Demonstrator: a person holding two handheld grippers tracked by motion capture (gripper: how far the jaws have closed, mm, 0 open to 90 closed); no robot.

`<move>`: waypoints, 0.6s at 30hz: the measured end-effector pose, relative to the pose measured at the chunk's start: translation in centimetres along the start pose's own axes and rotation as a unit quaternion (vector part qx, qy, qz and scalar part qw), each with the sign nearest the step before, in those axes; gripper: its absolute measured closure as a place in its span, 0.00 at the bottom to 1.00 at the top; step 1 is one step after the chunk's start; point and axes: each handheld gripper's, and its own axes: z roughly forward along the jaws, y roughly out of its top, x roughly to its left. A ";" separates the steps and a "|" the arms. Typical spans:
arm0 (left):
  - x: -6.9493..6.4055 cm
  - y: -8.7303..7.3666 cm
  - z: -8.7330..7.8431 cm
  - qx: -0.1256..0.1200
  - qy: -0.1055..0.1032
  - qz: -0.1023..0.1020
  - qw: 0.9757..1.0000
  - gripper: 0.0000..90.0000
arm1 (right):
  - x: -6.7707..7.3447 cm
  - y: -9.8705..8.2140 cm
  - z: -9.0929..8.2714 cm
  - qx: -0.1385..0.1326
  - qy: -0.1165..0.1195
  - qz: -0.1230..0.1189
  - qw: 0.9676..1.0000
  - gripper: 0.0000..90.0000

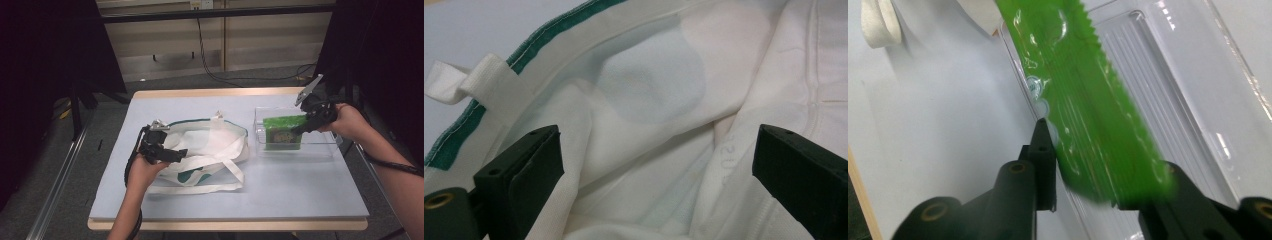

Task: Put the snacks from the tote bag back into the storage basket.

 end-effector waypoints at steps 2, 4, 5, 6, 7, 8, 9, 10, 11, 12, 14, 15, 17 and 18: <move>0.0 0.0 0.0 0.002 0.000 0.002 1.000 0.07 | 0.1 0.1 0.5 0.006 -0.006 0.008 1.000 0.70; 0.0 -0.1 0.1 0.001 -0.002 0.002 1.000 0.07 | 0.0 0.0 0.7 -0.002 0.001 0.011 1.000 0.67; 0.0 0.0 0.0 0.005 0.001 0.004 1.000 0.07 | 0.1 -0.1 0.7 -0.005 0.003 0.013 1.000 0.66; 0.0 0.0 0.0 0.004 -0.001 0.003 1.000 0.07 | 0.1 -0.2 0.7 -0.006 0.004 0.016 1.000 0.63; 0.0 -0.1 0.0 0.003 -0.002 0.003 1.000 0.07 | 0.1 -0.2 0.7 -0.006 0.004 0.015 1.000 0.61; 0.0 -0.1 0.0 0.001 -0.001 0.002 1.000 0.07 | 0.2 -0.3 0.7 -0.008 0.005 0.018 1.000 0.58; 0.0 -0.1 0.0 -0.001 -0.002 0.002 1.000 0.07 | 0.3 -0.4 0.7 -0.009 0.010 0.018 1.000 0.58; -0.1 0.0 0.0 -0.006 -0.001 -0.005 1.000 0.07 | 0.4 -0.5 0.6 -0.011 0.015 0.018 1.000 0.57; -0.1 0.0 -0.1 -0.004 -0.001 -0.002 1.000 0.07 | 0.5 -0.6 0.6 -0.012 0.015 0.015 1.000 0.55; -0.1 0.0 -0.1 -0.004 -0.002 -0.001 1.000 0.07 | 0.6 -0.7 0.6 -0.012 0.013 0.015 1.000 0.51; -0.1 0.0 -0.1 -0.005 0.001 0.000 1.000 0.07 | 0.7 -0.9 0.6 -0.016 0.007 0.024 1.000 0.43; -0.1 -0.1 -0.1 -0.004 -0.001 -0.001 1.000 0.07 | 0.7 -1.0 0.5 -0.017 0.005 0.027 0.999 0.40; -0.1 -0.1 -0.2 -0.005 -0.003 -0.001 1.000 0.07 | 0.7 -1.2 0.4 -0.025 -0.003 0.032 0.999 0.33; -0.1 -0.1 -0.3 -0.004 -0.002 0.001 1.000 0.07 | 0.7 -1.3 0.3 -0.029 -0.006 0.034 0.999 0.30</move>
